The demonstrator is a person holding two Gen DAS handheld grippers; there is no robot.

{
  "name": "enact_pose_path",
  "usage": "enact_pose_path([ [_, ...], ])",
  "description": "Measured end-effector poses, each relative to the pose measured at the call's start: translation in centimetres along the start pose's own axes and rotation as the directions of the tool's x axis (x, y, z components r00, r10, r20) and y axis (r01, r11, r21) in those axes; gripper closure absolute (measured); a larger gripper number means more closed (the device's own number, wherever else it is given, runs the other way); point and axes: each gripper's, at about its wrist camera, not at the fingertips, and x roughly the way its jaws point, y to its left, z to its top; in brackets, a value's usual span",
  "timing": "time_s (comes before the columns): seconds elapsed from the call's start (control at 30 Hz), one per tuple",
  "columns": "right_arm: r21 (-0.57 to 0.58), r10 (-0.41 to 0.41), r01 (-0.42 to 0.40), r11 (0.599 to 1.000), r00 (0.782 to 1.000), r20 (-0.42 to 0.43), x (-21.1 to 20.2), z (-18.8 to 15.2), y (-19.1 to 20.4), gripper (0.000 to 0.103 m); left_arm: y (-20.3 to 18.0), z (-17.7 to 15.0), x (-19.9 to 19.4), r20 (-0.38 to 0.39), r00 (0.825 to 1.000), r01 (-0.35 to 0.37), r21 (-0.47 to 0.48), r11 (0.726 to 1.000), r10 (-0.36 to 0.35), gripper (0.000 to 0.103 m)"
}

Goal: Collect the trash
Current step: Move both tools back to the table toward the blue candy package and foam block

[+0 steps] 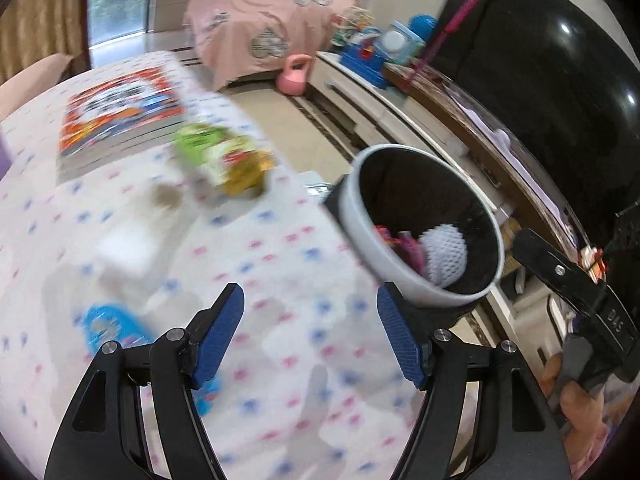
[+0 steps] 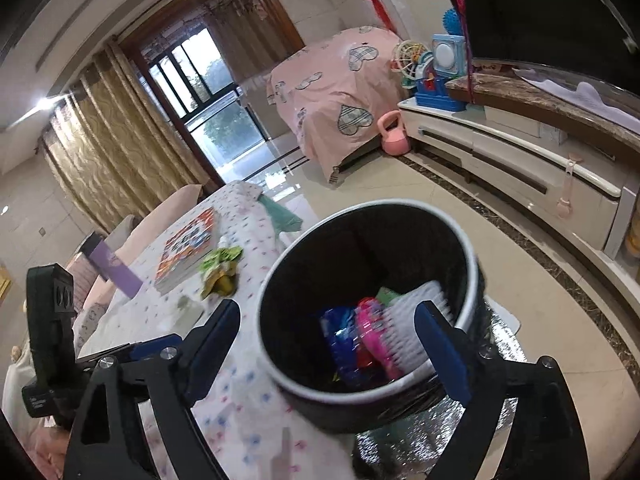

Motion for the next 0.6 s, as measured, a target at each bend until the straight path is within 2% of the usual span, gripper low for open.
enact_pose_path([
  [0.33, -0.060, 0.069, -0.072, 0.996, 0.996, -0.056, 1.1, -3.3, 4.8, 0.010, 7.9, -3.6, -3.3, 0.011, 0.998, -0.061, -0.129, 0.990, 0.063, 0.032],
  [0.6, -0.131, 0.126, -0.143, 0.981, 0.984, -0.129, 2.8, -5.9, 9.0, 0.010, 12.5, -5.1, -5.1, 0.022, 0.995, -0.093, -0.211, 0.973, 0.100, 0.032],
])
